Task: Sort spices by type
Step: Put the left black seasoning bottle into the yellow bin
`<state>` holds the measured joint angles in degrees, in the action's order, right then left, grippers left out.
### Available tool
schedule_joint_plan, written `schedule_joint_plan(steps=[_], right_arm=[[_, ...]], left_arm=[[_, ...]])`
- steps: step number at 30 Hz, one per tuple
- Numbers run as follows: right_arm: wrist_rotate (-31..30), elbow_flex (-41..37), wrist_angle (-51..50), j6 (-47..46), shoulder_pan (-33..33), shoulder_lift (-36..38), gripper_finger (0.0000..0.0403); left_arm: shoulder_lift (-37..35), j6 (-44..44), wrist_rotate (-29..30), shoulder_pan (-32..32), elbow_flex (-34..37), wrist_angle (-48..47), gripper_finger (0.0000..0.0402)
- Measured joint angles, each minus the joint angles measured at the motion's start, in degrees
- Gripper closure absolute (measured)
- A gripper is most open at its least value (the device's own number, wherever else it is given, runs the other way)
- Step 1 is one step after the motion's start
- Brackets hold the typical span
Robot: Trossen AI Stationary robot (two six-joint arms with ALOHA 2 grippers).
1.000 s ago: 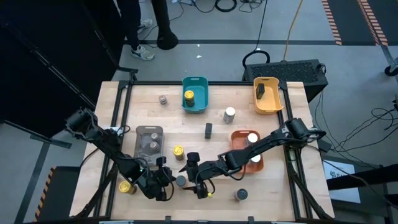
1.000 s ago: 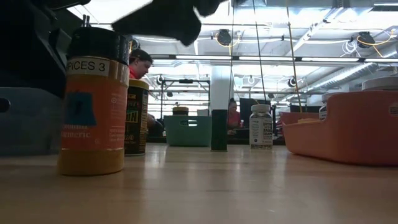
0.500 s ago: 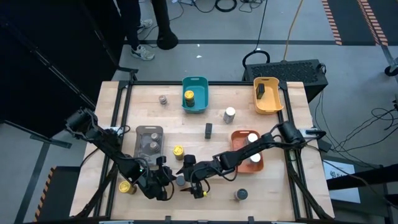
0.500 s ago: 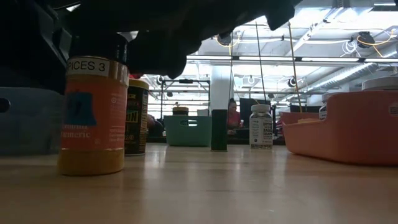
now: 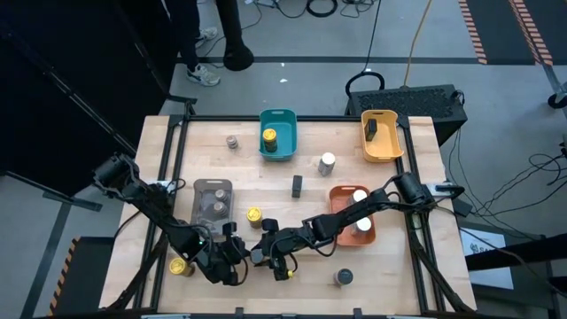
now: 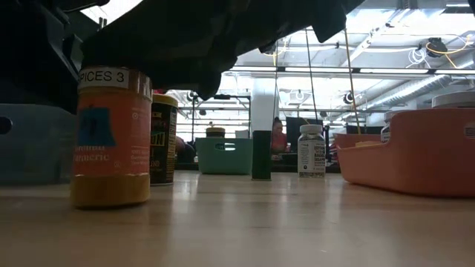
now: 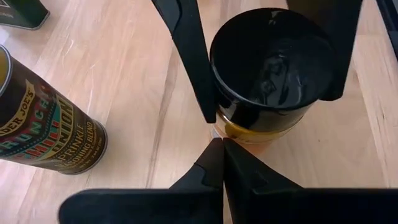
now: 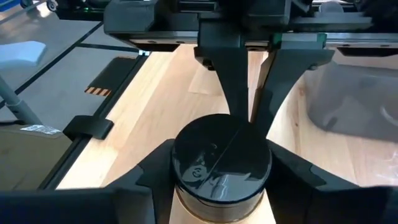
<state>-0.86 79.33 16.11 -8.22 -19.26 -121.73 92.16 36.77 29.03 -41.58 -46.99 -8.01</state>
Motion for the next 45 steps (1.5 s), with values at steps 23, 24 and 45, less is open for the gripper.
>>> schedule_joint_plan(steps=[23,24,45], right_arm=[[-7.0,-5.9,-23.8,7.3,6.4,29.0,0.023],[-7.6,-7.8,-23.2,7.2,7.3,31.1,0.023],[-56.7,-41.3,-36.4,-24.4,40.1,76.1,0.023]], left_arm=[[0.0,0.0,2.3,0.0,0.0,-0.7,0.0398],[0.0,0.0,2.7,0.0,0.0,-0.9,0.0398],[0.0,-2.5,9.1,0.3,0.0,-2.1,0.0398]])
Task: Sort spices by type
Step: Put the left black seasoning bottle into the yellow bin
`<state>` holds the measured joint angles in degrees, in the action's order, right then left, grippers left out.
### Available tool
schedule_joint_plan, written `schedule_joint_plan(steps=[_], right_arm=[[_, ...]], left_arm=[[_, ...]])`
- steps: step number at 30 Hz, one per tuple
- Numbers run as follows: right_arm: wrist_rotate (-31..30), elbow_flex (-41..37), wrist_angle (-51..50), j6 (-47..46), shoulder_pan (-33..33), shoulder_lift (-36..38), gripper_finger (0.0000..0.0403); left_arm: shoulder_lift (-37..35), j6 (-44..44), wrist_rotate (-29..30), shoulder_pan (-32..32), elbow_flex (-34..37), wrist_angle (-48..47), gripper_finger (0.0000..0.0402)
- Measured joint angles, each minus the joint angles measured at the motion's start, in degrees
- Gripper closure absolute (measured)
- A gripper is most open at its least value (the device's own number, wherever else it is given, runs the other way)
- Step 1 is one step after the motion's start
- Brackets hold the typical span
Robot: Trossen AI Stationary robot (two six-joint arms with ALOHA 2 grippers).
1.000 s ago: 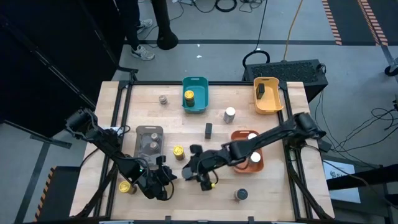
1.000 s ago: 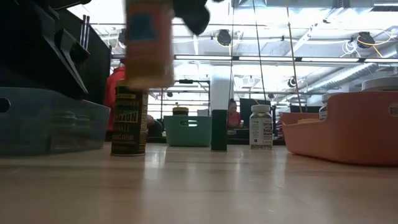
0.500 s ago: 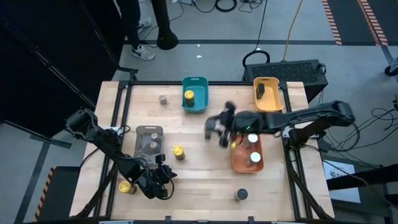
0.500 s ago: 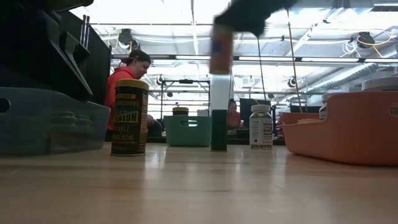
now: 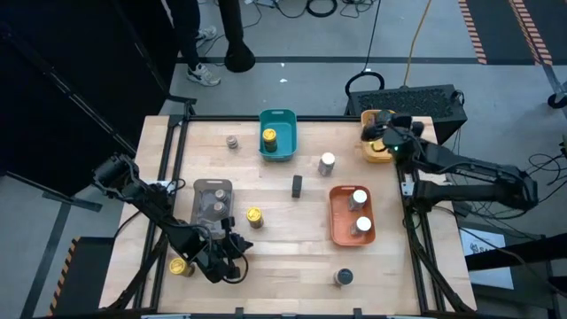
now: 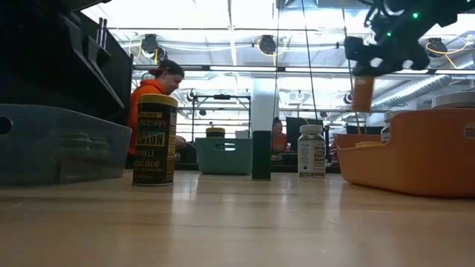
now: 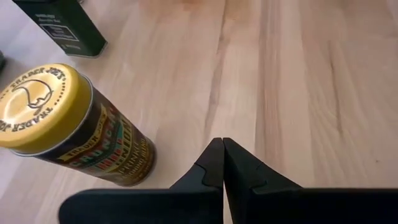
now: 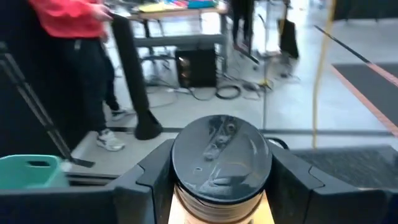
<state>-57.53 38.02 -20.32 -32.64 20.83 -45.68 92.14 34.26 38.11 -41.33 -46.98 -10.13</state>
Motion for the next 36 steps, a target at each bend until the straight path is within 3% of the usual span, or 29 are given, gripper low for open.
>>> schedule_joint_plan(steps=[7,17,26,36], right_arm=[[4.9,0.0,-6.4,-2.4,10.6,-0.3,0.023],[10.5,0.0,-5.3,0.2,22.7,-4.2,0.023],[12.0,0.0,0.2,3.9,27.6,-11.7,0.023],[14.0,0.0,-1.0,3.7,27.7,-10.9,0.023]], left_arm=[[0.0,-1.1,-0.1,1.2,0.0,0.2,0.0398],[0.0,-2.1,-0.3,1.3,0.0,0.3,0.0398],[0.0,-1.7,-0.4,1.2,0.0,0.7,0.0398],[0.0,-1.5,-0.4,1.2,0.0,1.4,0.0398]])
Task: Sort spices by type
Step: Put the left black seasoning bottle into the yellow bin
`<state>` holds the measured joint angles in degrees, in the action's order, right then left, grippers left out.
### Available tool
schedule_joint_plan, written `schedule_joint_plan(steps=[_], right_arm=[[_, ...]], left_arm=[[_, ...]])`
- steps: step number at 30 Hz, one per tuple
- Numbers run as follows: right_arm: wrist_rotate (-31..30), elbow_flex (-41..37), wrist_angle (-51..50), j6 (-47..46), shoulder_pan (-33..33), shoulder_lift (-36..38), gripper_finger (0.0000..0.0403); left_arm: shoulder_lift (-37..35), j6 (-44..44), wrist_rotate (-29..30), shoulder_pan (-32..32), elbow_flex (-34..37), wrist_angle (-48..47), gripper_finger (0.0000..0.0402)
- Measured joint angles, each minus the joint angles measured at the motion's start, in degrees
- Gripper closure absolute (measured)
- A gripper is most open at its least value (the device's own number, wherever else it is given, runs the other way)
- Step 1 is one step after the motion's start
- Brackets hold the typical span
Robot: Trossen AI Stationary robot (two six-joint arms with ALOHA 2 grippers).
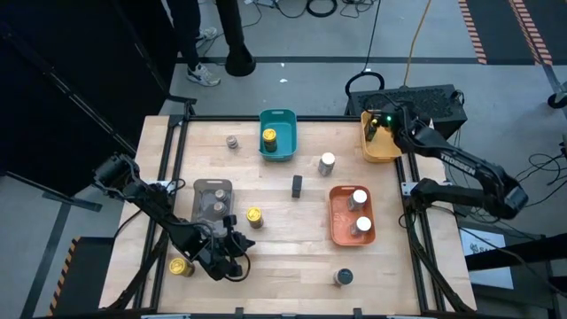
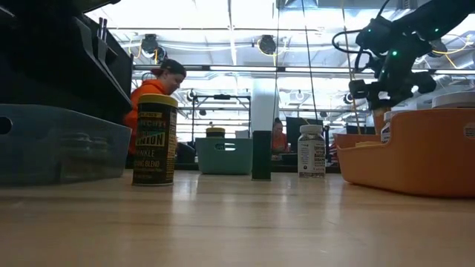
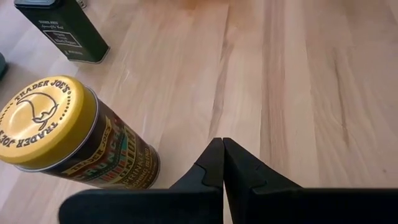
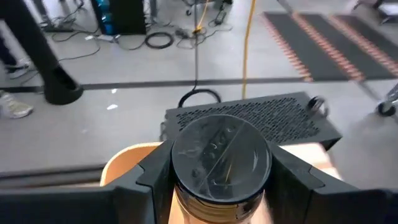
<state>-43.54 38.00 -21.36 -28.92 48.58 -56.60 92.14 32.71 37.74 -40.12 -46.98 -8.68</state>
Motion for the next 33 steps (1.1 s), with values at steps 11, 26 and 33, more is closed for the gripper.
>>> schedule_joint_plan(steps=[11,26,33], right_arm=[[3.3,-4.7,2.5,-6.7,0.8,-2.1,0.023],[-0.2,-22.7,34.8,-1.3,0.8,-2.0,0.023],[-0.2,-24.0,37.9,0.6,0.9,-2.0,0.023]], left_arm=[[0.0,0.0,0.0,0.0,0.0,0.7,0.0398],[0.0,-0.1,0.2,0.0,0.0,0.2,0.0398],[0.0,-0.1,0.9,0.4,0.0,0.1,0.0398]])
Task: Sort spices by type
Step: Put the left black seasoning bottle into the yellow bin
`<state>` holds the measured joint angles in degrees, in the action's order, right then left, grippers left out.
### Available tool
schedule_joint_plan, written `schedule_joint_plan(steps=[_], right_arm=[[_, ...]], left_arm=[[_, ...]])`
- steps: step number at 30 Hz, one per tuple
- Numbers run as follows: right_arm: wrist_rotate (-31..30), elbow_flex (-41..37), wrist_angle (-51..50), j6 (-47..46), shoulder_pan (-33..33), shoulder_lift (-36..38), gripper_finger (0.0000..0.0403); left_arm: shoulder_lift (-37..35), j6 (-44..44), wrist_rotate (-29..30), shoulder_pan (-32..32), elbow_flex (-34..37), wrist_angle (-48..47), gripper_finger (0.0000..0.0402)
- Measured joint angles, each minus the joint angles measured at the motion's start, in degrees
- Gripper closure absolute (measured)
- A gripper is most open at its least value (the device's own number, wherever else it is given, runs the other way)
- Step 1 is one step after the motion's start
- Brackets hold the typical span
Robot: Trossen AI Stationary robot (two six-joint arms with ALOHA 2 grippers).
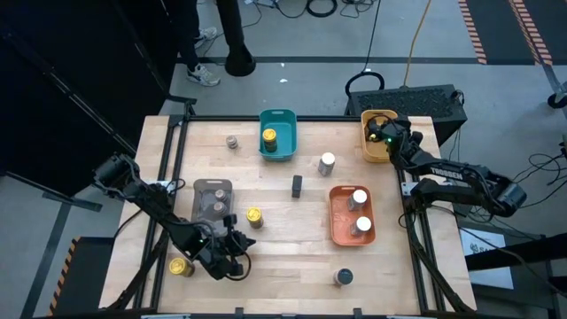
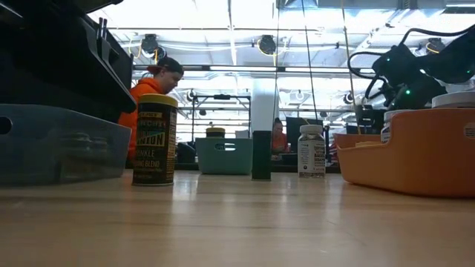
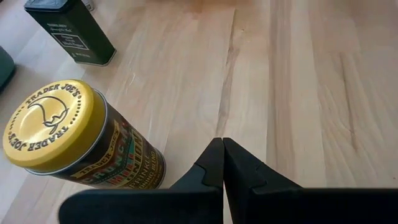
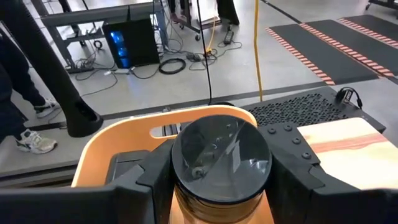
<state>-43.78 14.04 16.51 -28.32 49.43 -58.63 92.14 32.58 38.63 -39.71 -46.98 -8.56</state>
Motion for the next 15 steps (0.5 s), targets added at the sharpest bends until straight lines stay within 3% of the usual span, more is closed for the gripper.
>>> schedule_joint_plan(steps=[15], right_arm=[[3.3,0.3,-1.9,-5.0,0.1,-2.3,0.0212]], left_arm=[[0.0,-1.6,0.0,0.0,0.0,0.3,0.0398]])
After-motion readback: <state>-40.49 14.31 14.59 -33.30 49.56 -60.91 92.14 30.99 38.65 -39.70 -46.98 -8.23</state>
